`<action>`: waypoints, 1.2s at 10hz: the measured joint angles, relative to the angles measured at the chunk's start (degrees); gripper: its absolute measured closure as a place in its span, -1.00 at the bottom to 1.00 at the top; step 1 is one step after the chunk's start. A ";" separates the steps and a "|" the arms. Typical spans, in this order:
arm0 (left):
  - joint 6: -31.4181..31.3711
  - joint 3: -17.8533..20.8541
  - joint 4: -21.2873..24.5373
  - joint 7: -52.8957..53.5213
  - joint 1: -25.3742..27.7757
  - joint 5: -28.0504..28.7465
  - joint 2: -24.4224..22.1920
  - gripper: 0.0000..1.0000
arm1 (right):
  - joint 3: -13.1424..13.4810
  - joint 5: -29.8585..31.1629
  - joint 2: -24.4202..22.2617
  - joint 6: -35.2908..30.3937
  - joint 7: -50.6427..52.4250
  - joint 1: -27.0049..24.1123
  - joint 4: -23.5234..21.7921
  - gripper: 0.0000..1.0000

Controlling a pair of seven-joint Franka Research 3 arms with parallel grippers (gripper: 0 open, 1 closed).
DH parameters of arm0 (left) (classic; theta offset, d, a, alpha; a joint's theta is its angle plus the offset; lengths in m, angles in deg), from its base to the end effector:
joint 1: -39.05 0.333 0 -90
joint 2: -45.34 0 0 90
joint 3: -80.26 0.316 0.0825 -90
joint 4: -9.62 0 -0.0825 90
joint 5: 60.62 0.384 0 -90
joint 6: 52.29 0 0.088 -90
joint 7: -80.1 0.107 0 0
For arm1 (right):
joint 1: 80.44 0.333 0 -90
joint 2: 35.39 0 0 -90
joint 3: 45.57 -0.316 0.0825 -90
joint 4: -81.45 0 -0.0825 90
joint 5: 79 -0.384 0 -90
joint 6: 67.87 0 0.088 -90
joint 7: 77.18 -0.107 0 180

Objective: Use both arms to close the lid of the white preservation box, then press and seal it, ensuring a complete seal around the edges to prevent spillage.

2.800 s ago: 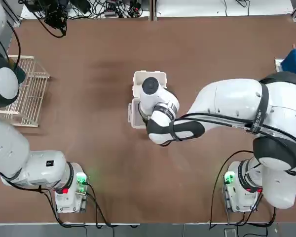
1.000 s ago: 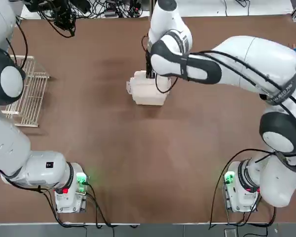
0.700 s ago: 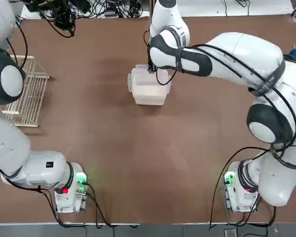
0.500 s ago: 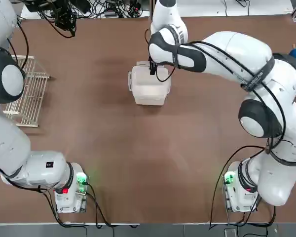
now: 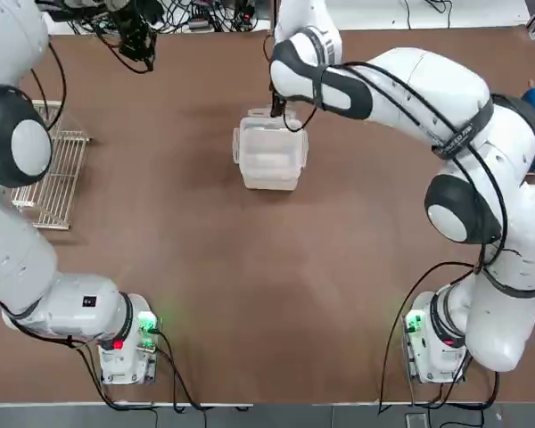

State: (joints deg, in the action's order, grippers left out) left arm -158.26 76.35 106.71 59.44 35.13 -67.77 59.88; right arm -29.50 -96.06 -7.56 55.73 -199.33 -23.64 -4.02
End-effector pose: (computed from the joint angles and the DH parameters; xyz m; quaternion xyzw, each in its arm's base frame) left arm 0.6170 -0.0915 0.4392 0.9877 0.1319 -0.0642 0.0535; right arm 0.5084 0.4974 0.4192 -0.7204 0.6829 0.0529 0.1091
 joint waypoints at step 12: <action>-16.81 -12.77 16.14 -14.22 -1.05 -4.25 -2.99 0.98 | 0.23 -0.05 8.41 2.33 1.50 4.56 0.18 0.82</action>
State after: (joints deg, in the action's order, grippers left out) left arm -175.07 63.58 122.85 45.22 34.08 -72.03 56.89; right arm -29.27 -96.11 0.85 58.06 -197.83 -19.08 -3.84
